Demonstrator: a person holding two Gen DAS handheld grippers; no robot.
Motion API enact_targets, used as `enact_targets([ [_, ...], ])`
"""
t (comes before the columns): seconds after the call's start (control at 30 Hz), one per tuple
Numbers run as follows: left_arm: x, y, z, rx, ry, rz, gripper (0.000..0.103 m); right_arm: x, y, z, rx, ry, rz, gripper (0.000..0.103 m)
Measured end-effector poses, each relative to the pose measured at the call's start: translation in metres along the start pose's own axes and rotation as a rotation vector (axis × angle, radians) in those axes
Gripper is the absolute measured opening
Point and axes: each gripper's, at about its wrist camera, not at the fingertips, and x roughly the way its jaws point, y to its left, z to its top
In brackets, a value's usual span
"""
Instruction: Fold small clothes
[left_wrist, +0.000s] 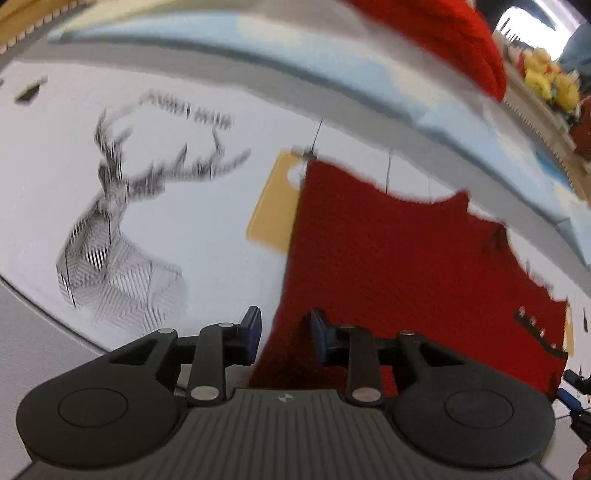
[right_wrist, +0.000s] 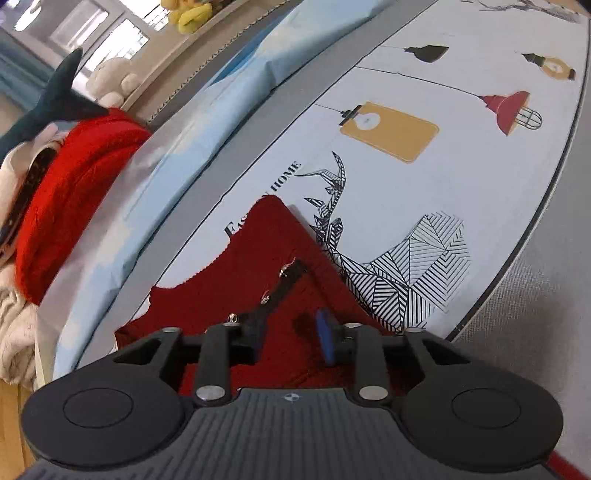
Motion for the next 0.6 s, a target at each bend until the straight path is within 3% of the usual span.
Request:
enact_targets([
  [0.03, 0.008, 0.003, -0.005, -0.008, 0.05, 0.015, 0.034, 0.006, -0.005, 0.0, 0.017, 0.045, -0.02, 0.032],
  [0.07, 0.008, 0.003, -0.007, -0.019, 0.049, 0.017, 0.036, 0.009, -0.011, 0.0, 0.029, 0.073, -0.026, 0.03],
  [0.13, -0.01, -0.003, -0.007, -0.003, 0.022, 0.045, 0.034, 0.003, -0.012, 0.002, 0.025, 0.066, -0.063, 0.034],
  [0.2, -0.042, -0.017, -0.01, 0.06, -0.068, 0.03, 0.034, -0.016, -0.006, 0.001, -0.026, 0.023, -0.09, 0.035],
  [0.37, -0.125, -0.04, -0.028, 0.184, -0.276, -0.004, 0.034, -0.08, 0.014, 0.007, -0.162, -0.114, 0.011, 0.035],
  [0.5, -0.187, -0.038, -0.052, 0.235, -0.351, 0.008, 0.037, -0.155, 0.023, 0.009, -0.29, -0.257, 0.093, 0.035],
  [0.6, -0.232, -0.03, -0.085, 0.282, -0.395, -0.008, 0.042, -0.202, 0.016, 0.007, -0.312, -0.251, 0.131, 0.036],
])
